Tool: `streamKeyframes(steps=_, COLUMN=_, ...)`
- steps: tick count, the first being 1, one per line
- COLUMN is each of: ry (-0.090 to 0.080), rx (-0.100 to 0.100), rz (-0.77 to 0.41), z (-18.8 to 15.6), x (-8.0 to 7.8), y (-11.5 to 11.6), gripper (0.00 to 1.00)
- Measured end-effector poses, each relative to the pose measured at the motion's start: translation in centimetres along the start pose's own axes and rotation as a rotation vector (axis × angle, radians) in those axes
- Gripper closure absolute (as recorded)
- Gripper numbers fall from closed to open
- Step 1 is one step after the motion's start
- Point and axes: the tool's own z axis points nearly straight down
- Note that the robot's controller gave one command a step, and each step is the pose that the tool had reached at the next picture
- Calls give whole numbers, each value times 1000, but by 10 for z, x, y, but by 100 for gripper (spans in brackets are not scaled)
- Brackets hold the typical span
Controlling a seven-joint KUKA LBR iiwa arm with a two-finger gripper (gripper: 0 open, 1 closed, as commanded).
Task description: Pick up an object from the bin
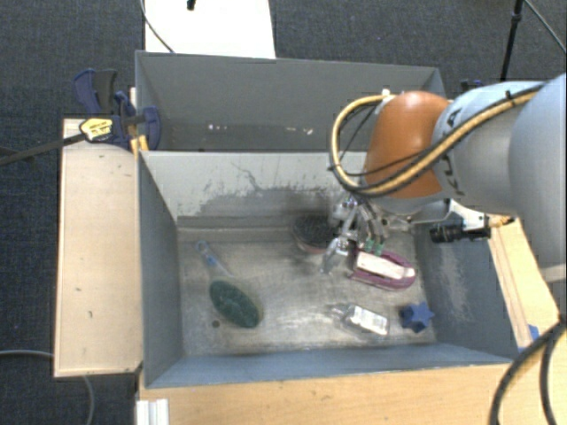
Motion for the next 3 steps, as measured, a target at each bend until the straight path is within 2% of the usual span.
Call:
streamKeyframes(steps=1, ry=-15, rx=-5, rz=82, z=11, x=-2, y=1, gripper=0)
streamKeyframes(steps=2, ry=-17, rx=-7, rz=166, z=13, x=-1, y=3, gripper=0)
streamKeyframes(steps=3, ry=-25, rx=-11, rz=165, z=11, x=-4, y=4, gripper=100)
